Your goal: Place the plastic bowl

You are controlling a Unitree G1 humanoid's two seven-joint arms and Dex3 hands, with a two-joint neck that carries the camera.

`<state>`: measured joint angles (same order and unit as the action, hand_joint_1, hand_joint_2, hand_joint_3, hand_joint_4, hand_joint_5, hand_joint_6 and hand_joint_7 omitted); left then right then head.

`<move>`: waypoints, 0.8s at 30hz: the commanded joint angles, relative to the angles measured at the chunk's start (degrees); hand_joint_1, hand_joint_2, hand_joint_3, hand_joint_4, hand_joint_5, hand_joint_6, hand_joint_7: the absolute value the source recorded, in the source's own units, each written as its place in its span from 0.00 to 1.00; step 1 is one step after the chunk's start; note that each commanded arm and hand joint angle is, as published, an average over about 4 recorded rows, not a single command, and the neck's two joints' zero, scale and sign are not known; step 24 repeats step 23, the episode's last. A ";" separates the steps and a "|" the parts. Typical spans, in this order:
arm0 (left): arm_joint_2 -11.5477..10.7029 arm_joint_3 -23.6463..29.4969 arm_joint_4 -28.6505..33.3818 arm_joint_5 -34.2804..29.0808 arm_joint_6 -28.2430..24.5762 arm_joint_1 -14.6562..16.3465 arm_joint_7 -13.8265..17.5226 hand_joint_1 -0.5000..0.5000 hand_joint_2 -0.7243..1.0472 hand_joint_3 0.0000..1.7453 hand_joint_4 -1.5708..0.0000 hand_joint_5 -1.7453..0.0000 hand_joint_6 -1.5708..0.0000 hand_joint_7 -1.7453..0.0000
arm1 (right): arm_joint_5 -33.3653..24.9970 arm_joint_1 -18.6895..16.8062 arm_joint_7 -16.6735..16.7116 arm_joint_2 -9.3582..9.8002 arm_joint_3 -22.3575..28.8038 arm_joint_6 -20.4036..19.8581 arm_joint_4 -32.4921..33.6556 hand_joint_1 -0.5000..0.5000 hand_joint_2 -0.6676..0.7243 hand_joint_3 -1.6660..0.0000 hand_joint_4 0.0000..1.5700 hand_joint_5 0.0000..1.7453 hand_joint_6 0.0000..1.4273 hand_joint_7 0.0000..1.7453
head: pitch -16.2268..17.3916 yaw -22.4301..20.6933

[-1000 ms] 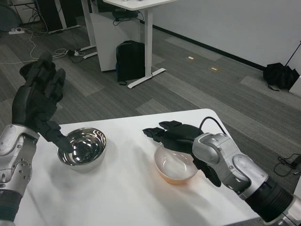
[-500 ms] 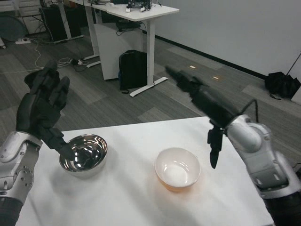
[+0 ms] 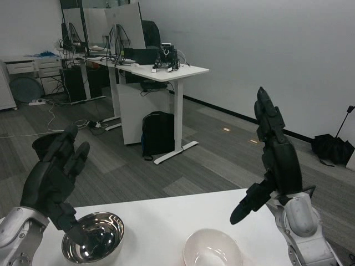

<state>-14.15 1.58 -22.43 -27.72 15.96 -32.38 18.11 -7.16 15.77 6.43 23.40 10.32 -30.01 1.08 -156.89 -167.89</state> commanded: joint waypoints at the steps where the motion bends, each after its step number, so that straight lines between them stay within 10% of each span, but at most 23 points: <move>1: -0.27 0.09 0.76 -0.05 0.39 0.21 -0.01 0.00 0.00 0.05 1.00 1.00 1.00 1.00 | -0.14 1.87 0.43 0.66 -1.15 -0.62 -1.32 0.04 0.91 1.00 0.00 0.00 0.00 0.00 | -0.49 0.04; 24: -1.06 3.32 4.32 1.50 1.18 -2.04 -0.74 0.00 0.03 0.05 1.00 1.00 1.00 1.00 | -3.83 2.74 -0.86 1.47 -5.83 0.39 -3.36 0.04 0.91 1.00 0.00 0.00 0.00 0.00 | -3.25 -2.10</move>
